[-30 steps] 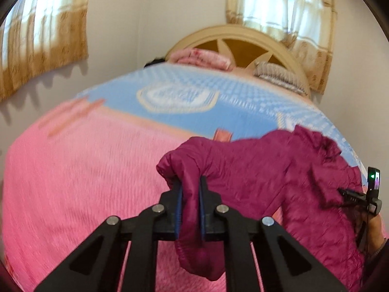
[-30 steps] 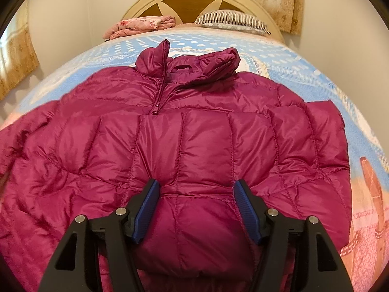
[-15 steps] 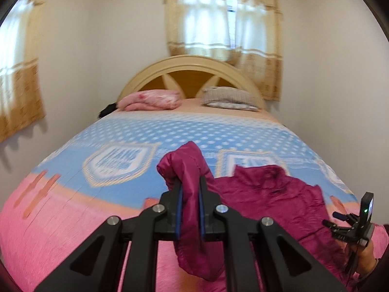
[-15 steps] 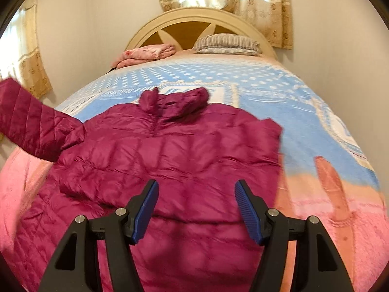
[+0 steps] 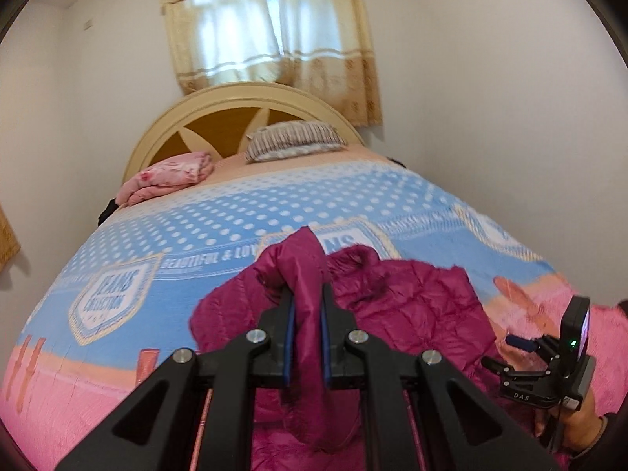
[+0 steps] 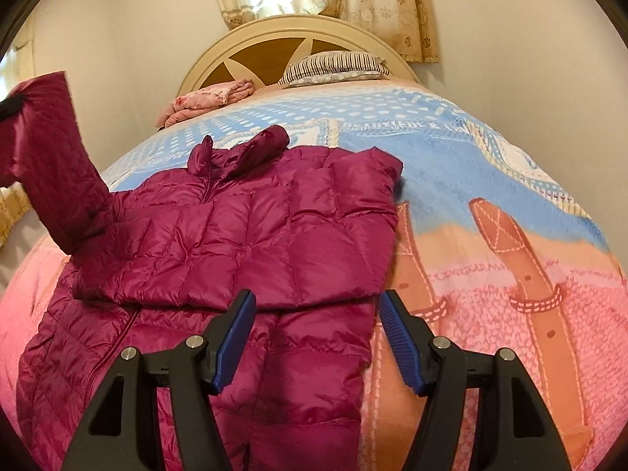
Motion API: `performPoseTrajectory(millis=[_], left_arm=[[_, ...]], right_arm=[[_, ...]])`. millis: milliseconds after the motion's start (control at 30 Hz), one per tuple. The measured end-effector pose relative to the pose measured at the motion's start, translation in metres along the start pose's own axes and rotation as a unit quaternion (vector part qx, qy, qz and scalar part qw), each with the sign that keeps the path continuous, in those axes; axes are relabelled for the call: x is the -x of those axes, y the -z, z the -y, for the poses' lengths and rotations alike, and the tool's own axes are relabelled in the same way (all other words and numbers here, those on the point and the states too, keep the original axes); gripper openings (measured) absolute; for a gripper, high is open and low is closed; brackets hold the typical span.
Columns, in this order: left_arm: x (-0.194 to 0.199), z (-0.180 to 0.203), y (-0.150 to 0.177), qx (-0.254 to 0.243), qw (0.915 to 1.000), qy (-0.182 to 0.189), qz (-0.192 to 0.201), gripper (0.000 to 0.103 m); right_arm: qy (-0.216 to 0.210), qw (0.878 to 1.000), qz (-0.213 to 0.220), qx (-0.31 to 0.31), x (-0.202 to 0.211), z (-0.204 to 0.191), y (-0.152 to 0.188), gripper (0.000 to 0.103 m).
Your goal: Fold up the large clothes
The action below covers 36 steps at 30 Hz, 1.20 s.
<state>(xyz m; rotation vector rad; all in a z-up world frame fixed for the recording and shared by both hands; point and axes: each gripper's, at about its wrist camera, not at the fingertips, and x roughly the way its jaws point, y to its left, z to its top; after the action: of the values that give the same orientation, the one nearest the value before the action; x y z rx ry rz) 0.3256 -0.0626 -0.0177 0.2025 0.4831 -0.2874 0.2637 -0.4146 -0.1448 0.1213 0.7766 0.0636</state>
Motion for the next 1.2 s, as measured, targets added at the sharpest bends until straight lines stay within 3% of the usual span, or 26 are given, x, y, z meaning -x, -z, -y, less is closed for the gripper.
performPoseTrajectory(millis=[167,300,600,700,733,767,833,867,967,1033,1200], left_arm=[[-0.028,0.037,0.013,-0.056,0.9980,-0.024,-0.020,0.011],[-0.054,0.062,0.025,-0.080,0.9955,-0.022,-0.045,0.011],[-0.098,0.098,0.049,-0.076,0.9931,0.000,-0.090,0.015],[-0.099,0.104,0.050,-0.072,0.9934,0.009,-0.088,0.022],[-0.098,0.107,0.050,-0.072,0.9934,0.010,-0.088,0.036],[-0.095,0.109,0.048,-0.070,0.9937,0.014,-0.086,0.059],[-0.084,0.108,0.046,-0.067,0.9955,0.020,-0.065,0.079],[-0.075,0.106,0.045,-0.069,0.9963,0.017,-0.049,0.084],[-0.064,0.087,0.047,-0.071,0.9970,0.000,-0.031,0.095],[-0.068,0.064,0.053,-0.070,0.9963,-0.040,-0.029,0.096],[-0.107,-0.001,0.079,-0.021,0.9894,-0.117,-0.083,0.096]], right_arm=[[0.004,1.000,-0.008,-0.001,-0.004,-0.001,0.005,0.066],[0.012,1.000,-0.012,0.005,-0.007,-0.004,0.008,0.068],[0.021,0.999,-0.028,0.016,-0.015,-0.007,0.011,0.069],[0.019,0.999,-0.031,0.014,-0.017,-0.006,0.012,0.069],[0.018,0.999,-0.032,0.012,-0.017,-0.006,0.012,0.069],[0.016,0.999,-0.034,0.010,-0.018,-0.004,0.012,0.069],[0.015,0.999,-0.034,0.007,-0.019,-0.003,0.011,0.069],[0.014,0.999,-0.034,0.005,-0.019,-0.003,0.011,0.069],[0.014,0.999,-0.033,0.003,-0.020,-0.002,0.011,0.069],[0.014,0.999,-0.031,0.002,-0.019,-0.002,0.011,0.069],[0.011,1.000,-0.011,0.002,-0.010,-0.002,0.011,0.069]])
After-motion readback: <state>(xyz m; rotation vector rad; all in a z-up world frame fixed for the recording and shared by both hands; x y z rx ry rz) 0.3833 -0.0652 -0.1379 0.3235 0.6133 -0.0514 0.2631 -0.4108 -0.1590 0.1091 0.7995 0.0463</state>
